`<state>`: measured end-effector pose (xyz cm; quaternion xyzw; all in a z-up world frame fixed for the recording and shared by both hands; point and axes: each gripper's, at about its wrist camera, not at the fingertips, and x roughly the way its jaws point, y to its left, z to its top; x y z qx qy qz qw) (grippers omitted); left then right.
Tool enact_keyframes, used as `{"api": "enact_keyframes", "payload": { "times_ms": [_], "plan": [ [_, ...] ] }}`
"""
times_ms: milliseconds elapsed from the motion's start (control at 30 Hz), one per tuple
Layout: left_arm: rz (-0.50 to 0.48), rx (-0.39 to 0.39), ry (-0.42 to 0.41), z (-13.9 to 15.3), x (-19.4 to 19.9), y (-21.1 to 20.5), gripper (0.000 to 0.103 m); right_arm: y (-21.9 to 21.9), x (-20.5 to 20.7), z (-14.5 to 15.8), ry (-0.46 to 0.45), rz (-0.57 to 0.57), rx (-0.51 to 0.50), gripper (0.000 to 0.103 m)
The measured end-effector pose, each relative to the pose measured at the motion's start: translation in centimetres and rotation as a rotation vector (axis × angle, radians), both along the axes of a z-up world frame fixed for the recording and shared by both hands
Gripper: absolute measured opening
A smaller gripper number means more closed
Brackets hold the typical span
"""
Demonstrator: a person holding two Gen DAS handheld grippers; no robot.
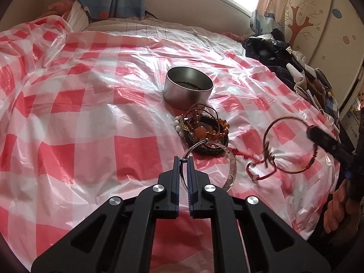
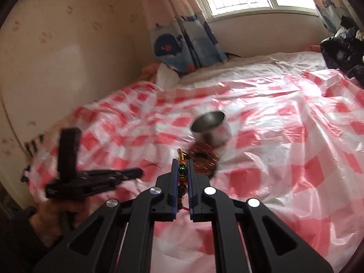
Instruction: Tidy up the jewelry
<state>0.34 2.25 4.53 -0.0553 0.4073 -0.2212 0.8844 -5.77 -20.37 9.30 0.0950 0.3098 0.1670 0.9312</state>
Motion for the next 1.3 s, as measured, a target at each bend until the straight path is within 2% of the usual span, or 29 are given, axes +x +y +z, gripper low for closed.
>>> {"api": "enact_keyframes", "payload": {
  "times_ms": [33,67,100,133,167,200,267,300,367,400,500,700,833,933,1300],
  "plan": [
    [0.000,0.001,0.005,-0.1,0.1,0.0,0.006,-0.4,0.6,-0.9,0.042,0.001,0.026,0.008],
    [0.000,0.002,0.006,-0.2,0.1,0.0,0.006,-1.2,0.8,-1.6,0.076,0.018,0.124,0.008],
    [0.001,0.005,0.005,-0.2,0.1,0.0,0.006,-1.6,0.7,-1.8,0.076,0.010,0.150,0.008],
    [0.003,0.009,0.005,-0.2,0.1,0.0,0.006,-1.5,0.6,-1.6,0.066,-0.006,0.107,0.008],
    [0.004,0.006,0.006,-0.3,0.2,0.0,0.006,-1.5,0.5,-1.4,0.062,0.007,0.113,0.008],
    [0.004,0.005,0.007,-0.3,0.2,0.0,0.006,-1.7,0.5,-1.4,0.060,0.041,0.175,0.008],
    [0.002,0.009,0.006,-0.4,0.2,-0.2,0.006,-1.7,-0.2,-0.6,-0.003,0.133,0.264,0.008],
    [0.002,0.009,0.007,-0.4,0.3,-0.2,0.006,-1.2,-0.5,-0.1,-0.023,0.137,0.241,0.008],
    [0.006,0.010,0.011,-0.5,0.4,-0.2,0.006,-0.1,0.4,-0.8,0.016,-0.007,-0.018,0.008],
    [0.006,0.010,0.013,-0.6,0.4,-0.2,0.006,0.0,1.0,-1.9,0.053,-0.074,-0.112,0.008],
    [0.005,0.010,0.012,-0.5,0.4,-0.2,0.006,-2.2,1.4,-3.0,0.109,-0.128,-0.015,0.008],
    [-0.001,0.000,-0.001,-0.3,0.2,-0.2,0.006,-2.4,0.9,-2.4,0.063,-0.095,0.044,0.008],
    [-0.016,-0.043,-0.048,0.7,-0.3,-0.2,0.006,-1.9,-0.1,-0.7,-0.018,-0.049,0.079,0.008],
    [-0.028,-0.061,-0.067,1.2,-0.5,-0.3,0.006,-1.7,0.0,-0.4,-0.027,-0.028,0.101,0.008],
    [-0.037,0.010,-0.078,0.9,-0.5,-1.6,0.006,-0.8,0.7,-0.8,-0.013,0.013,0.111,0.008]
  ]
}}
